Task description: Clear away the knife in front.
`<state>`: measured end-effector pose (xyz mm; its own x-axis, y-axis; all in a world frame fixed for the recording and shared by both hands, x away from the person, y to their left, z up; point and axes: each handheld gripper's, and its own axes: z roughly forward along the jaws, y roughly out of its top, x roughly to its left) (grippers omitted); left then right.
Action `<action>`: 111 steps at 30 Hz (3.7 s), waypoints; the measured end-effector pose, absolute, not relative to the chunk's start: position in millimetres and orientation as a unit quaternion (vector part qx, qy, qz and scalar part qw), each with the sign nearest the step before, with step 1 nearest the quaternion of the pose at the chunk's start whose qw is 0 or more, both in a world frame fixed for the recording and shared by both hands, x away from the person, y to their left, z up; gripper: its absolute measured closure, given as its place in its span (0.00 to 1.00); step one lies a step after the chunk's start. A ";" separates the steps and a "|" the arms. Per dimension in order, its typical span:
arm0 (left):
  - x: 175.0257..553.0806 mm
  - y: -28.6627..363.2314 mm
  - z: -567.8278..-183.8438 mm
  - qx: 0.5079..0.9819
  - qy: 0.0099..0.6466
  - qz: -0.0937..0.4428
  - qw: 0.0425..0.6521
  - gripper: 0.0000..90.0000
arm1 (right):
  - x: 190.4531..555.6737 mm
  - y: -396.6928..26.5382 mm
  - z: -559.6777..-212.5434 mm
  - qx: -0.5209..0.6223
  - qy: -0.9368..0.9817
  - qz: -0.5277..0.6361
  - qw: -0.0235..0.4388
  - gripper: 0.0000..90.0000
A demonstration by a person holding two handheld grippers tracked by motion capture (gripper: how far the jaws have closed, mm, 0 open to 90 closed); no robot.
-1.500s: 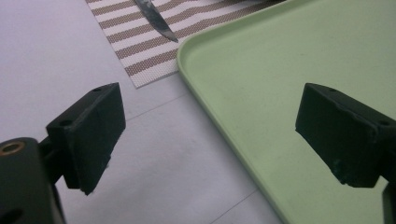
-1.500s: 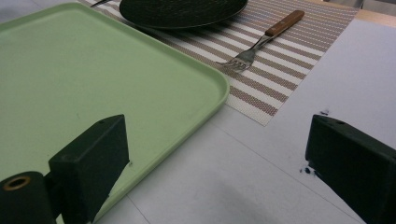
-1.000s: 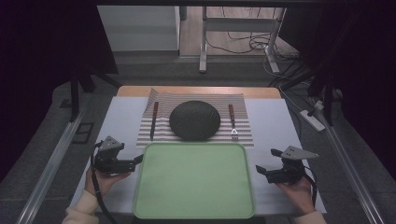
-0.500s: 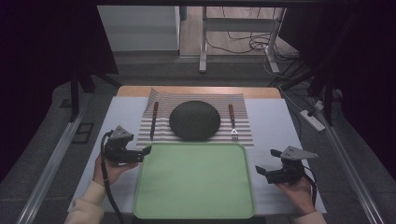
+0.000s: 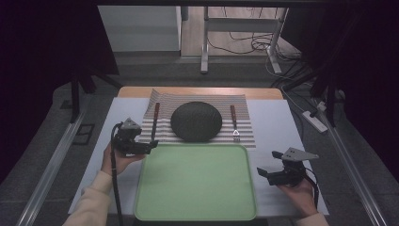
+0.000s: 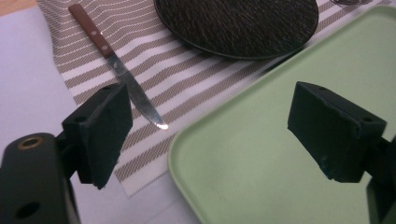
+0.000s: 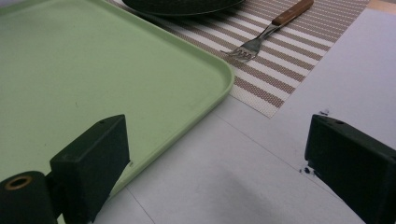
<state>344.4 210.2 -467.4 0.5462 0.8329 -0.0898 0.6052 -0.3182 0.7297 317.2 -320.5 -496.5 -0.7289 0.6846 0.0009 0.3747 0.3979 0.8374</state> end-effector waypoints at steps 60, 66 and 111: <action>430.5 245.7 -525.9 0.835 0.479 0.086 0.258 0.99 | 319.1 -319.7 -502.3 0.328 0.832 0.412 0.177 0.08; 430.5 254.5 -526.6 0.828 0.489 0.102 0.253 0.99 | 319.3 -319.4 -502.7 0.328 0.832 0.412 0.177 0.08; 329.7 252.9 -490.2 0.776 0.477 0.143 0.387 0.29 | 331.2 -310.0 -501.3 0.317 0.832 0.424 0.165 0.09</action>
